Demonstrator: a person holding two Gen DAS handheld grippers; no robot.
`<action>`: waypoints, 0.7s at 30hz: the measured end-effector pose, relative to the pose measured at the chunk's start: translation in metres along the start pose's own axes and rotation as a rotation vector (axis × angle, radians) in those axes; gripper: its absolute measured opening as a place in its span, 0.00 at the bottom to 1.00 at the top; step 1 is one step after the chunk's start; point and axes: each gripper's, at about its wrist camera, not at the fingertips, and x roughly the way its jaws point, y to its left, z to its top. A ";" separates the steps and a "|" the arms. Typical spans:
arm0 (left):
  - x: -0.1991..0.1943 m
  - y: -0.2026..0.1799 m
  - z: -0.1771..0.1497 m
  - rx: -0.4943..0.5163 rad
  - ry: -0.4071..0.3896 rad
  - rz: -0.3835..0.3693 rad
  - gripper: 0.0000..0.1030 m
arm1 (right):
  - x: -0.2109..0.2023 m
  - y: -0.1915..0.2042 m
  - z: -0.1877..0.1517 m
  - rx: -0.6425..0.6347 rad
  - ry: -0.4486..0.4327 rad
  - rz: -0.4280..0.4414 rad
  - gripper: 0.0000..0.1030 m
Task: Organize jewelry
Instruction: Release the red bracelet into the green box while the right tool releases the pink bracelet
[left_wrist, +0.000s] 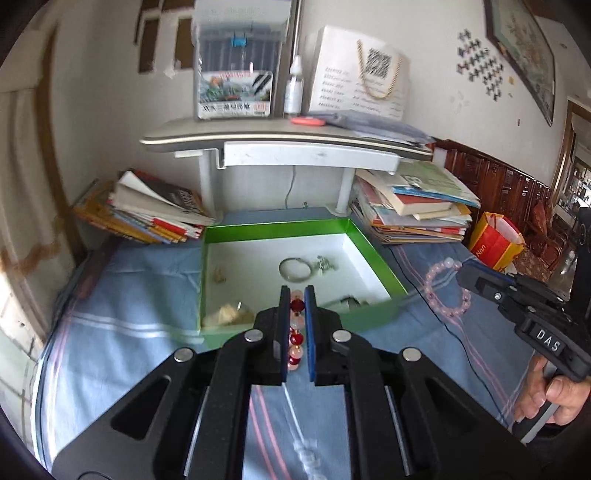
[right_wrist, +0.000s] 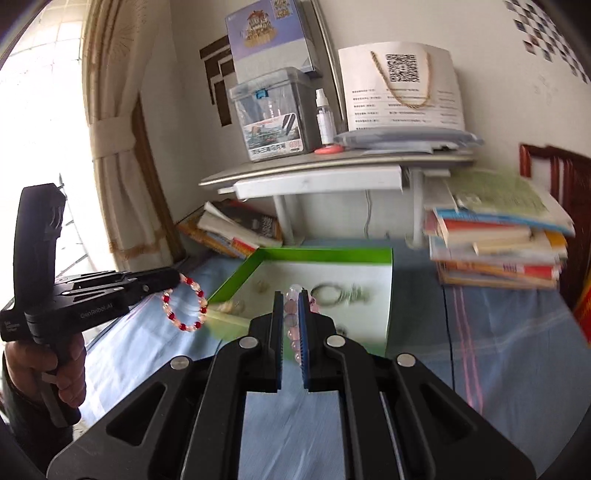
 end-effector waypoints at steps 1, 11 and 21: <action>0.018 0.004 0.011 -0.002 0.013 -0.002 0.07 | 0.011 -0.004 0.005 -0.002 0.011 -0.006 0.08; 0.159 0.045 0.044 -0.030 0.161 0.110 0.08 | 0.169 -0.073 0.024 0.032 0.201 -0.109 0.08; 0.153 0.054 0.040 0.016 0.008 0.231 0.87 | 0.138 -0.084 0.025 0.064 0.047 -0.161 0.62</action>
